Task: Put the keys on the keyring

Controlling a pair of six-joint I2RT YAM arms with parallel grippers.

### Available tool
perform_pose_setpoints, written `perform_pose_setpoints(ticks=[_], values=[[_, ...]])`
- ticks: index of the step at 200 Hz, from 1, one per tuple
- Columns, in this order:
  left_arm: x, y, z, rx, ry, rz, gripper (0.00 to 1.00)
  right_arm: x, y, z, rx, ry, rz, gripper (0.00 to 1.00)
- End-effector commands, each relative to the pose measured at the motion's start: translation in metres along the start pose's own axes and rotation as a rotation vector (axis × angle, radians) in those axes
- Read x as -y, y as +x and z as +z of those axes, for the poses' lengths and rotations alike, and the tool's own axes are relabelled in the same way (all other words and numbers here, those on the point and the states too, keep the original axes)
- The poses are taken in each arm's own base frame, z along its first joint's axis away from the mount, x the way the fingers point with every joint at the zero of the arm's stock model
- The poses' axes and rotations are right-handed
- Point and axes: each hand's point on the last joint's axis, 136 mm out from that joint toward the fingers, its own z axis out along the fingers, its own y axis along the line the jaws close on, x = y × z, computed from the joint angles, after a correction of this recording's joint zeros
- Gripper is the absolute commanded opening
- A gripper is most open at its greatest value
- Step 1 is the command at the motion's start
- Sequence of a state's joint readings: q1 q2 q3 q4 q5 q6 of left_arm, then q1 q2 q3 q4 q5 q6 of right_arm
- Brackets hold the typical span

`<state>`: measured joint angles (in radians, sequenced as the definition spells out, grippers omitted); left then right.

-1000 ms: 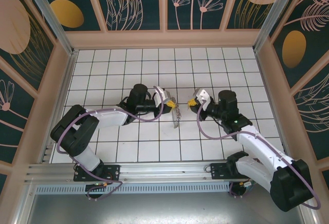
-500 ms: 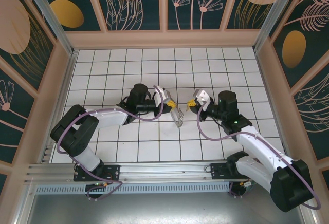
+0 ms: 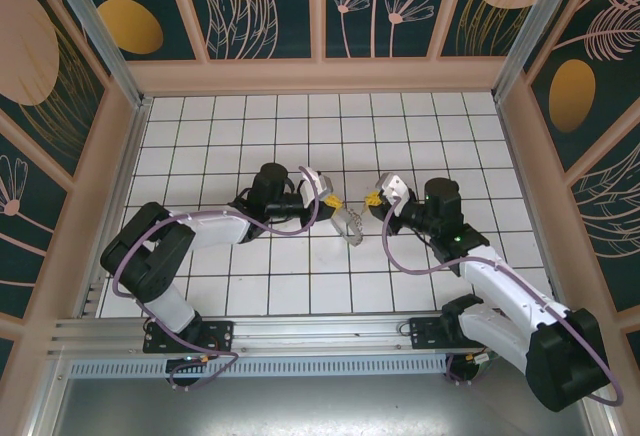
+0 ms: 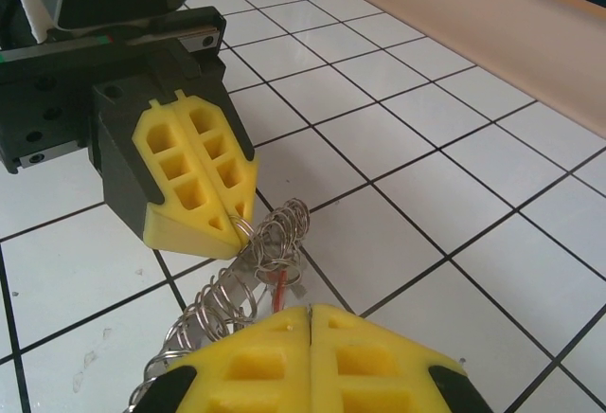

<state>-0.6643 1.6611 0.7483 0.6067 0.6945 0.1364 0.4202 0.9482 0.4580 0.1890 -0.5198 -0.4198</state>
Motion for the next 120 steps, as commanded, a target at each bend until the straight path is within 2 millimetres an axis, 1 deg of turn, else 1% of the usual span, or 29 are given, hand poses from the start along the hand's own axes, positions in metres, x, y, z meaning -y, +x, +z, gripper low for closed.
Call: perform_pose_setpoints(ticks=[1, 22, 69, 96, 120], values=[[-0.0020, -0.0224, 0.0024, 0.067, 0.006, 0.057, 0.00, 0.0000, -0.0025, 0.0033, 0.025, 0.003, 0.003, 0.00], [-0.0018, -0.0183, 0.0021, 0.066, 0.001, 0.055, 0.00, 0.0001, 0.0000, 0.0060, 0.020, 0.000, 0.010, 0.00], [-0.0027, -0.0248, 0.0017, 0.078, -0.004, 0.042, 0.00, -0.0014, 0.0066, 0.0084, 0.012, -0.001, 0.026, 0.00], [-0.0021, -0.0245, 0.0018, 0.083, 0.002, 0.032, 0.00, -0.0018, 0.0069, 0.0082, 0.007, -0.003, 0.012, 0.00], [-0.0004, -0.0223, -0.0008, 0.084, -0.003, 0.034, 0.00, -0.0006, 0.0033, 0.0072, 0.001, -0.001, -0.001, 0.00]])
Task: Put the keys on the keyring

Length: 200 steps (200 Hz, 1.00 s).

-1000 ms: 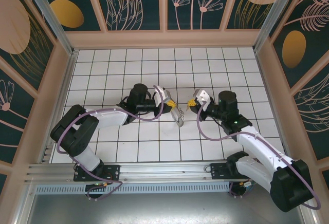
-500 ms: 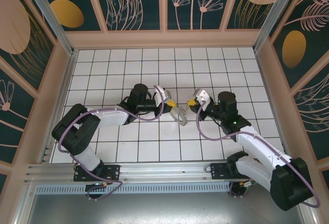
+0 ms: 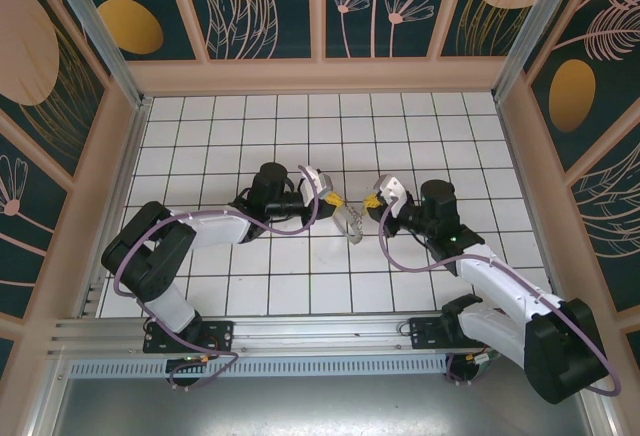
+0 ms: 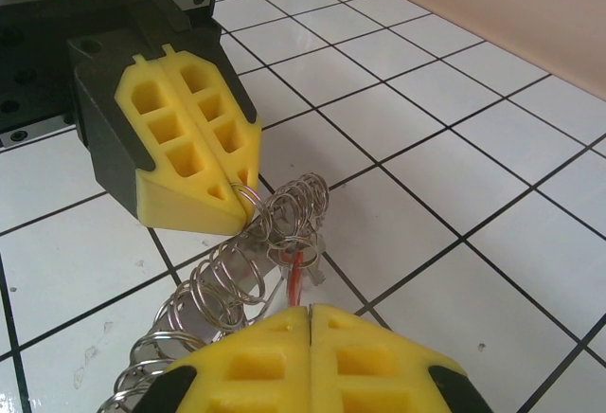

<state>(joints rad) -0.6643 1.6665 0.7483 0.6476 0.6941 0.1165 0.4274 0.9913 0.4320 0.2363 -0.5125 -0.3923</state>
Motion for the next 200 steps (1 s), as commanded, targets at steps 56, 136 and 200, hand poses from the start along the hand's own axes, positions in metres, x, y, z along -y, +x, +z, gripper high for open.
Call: perform_pose_setpoints(ticks=[56, 136, 200], values=[[0.003, -0.015, -0.003, 0.057, -0.001, 0.029, 0.00, -0.004, -0.018, -0.004, 0.023, -0.024, -0.097, 0.00], [0.009, -0.010, -0.004, 0.055, 0.032, 0.020, 0.00, -0.014, -0.027, 0.005, 0.048, -0.117, -0.108, 0.00], [0.009, -0.009, -0.002, 0.049, 0.045, -0.001, 0.00, -0.026, -0.024, 0.013, 0.049, -0.179, -0.111, 0.00]])
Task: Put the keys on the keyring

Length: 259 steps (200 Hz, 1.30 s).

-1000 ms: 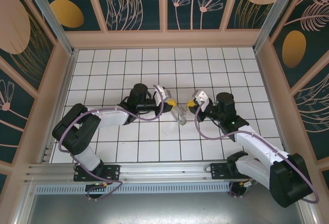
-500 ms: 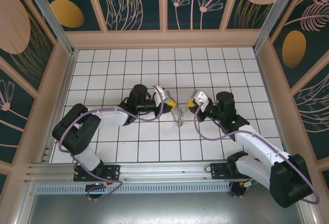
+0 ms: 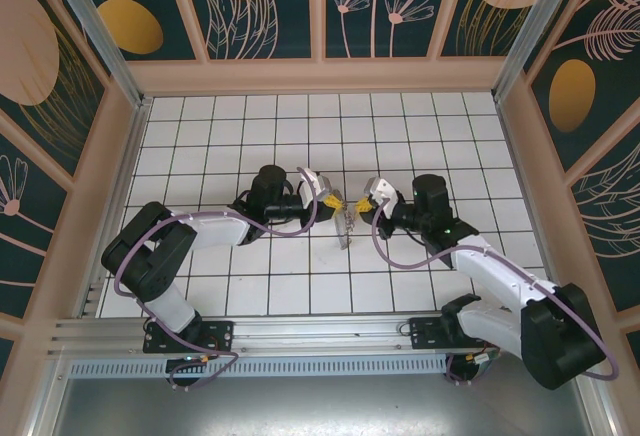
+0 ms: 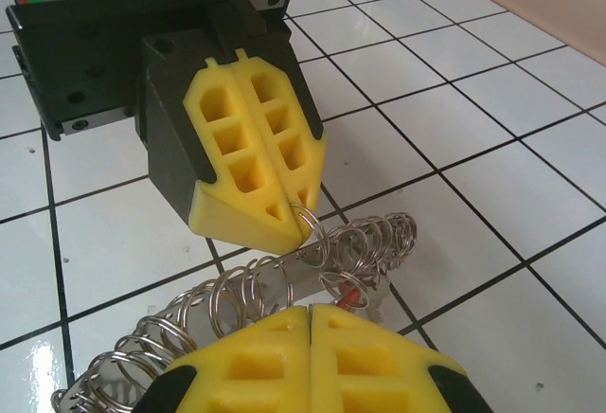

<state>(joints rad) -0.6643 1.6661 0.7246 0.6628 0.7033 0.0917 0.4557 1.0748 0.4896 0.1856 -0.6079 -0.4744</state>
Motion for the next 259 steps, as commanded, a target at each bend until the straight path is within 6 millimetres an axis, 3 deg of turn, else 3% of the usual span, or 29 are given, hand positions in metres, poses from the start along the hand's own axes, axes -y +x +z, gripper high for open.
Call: perform_pose_setpoints(ticks=[1, 172, 259], values=[[0.006, -0.016, 0.000, 0.053, 0.037, 0.030, 0.00, -0.004, -0.025, 0.001, 0.074, -0.038, -0.066, 0.00], [0.005, -0.012, 0.003, 0.035, 0.041, 0.008, 0.00, -0.010, -0.038, 0.014, 0.083, -0.108, -0.094, 0.00], [0.006, -0.013, 0.001, 0.042, 0.037, 0.016, 0.00, -0.003, -0.030, 0.024, 0.018, -0.054, -0.117, 0.00]])
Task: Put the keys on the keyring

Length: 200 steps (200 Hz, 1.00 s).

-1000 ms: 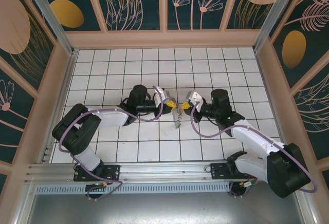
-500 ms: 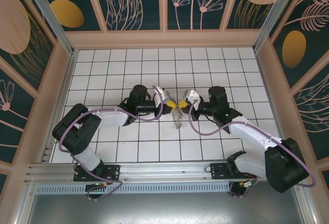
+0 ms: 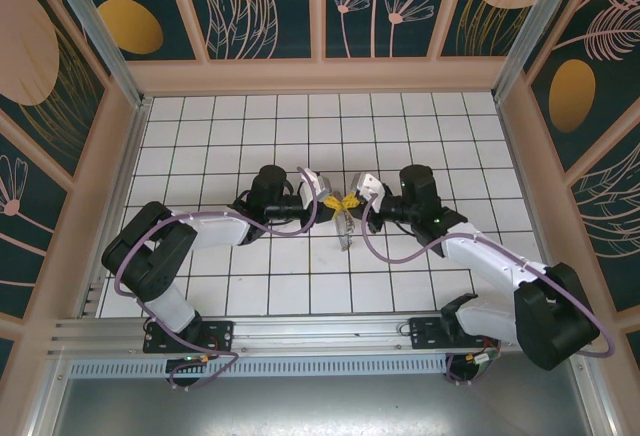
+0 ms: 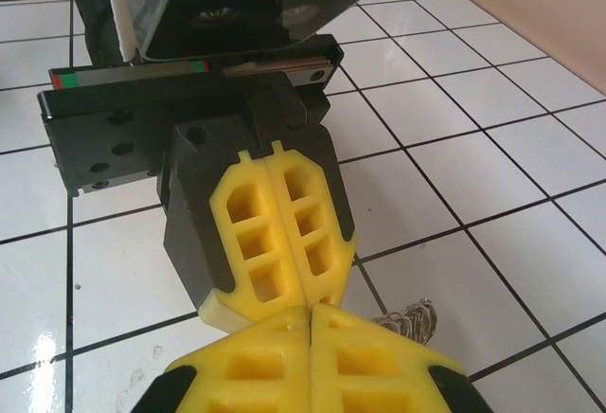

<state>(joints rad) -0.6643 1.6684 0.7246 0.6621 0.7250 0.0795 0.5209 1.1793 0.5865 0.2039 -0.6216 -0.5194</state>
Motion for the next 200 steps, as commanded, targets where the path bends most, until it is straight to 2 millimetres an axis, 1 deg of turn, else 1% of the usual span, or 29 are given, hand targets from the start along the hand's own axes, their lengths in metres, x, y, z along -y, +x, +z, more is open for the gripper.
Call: perform_pose_setpoints(ticks=[1, 32, 66, 84, 88, 116, 151, 176, 200], values=[[0.002, -0.014, 0.001, 0.042, 0.016, 0.030, 0.00, 0.004, -0.007, 0.003, -0.005, 0.014, -0.042, 0.00], [0.002, -0.015, 0.002, 0.047, 0.019, 0.032, 0.00, 0.001, -0.004, 0.003, -0.022, -0.006, -0.028, 0.00], [0.003, -0.014, 0.002, 0.046, 0.024, 0.035, 0.00, 0.006, -0.003, 0.003, -0.026, 0.041, -0.034, 0.00], [0.004, -0.014, 0.002, 0.045, 0.027, 0.036, 0.00, 0.015, -0.003, 0.003, -0.030, 0.088, -0.031, 0.00], [0.003, -0.013, 0.002, 0.044, 0.024, 0.036, 0.00, 0.011, -0.005, 0.005, -0.028, 0.081, -0.040, 0.00], [0.003, -0.013, 0.002, 0.039, 0.023, 0.047, 0.00, 0.016, -0.004, 0.009, -0.054, 0.117, -0.041, 0.00], [0.003, -0.012, 0.002, 0.031, 0.026, 0.056, 0.00, 0.015, -0.007, 0.011, -0.042, 0.122, -0.045, 0.00], [0.004, -0.012, 0.002, 0.029, 0.031, 0.066, 0.00, 0.024, -0.011, 0.008, -0.030, 0.177, -0.018, 0.00], [0.004, -0.012, 0.001, 0.029, 0.026, 0.074, 0.00, 0.030, -0.006, 0.007, -0.059, 0.209, 0.016, 0.00]])
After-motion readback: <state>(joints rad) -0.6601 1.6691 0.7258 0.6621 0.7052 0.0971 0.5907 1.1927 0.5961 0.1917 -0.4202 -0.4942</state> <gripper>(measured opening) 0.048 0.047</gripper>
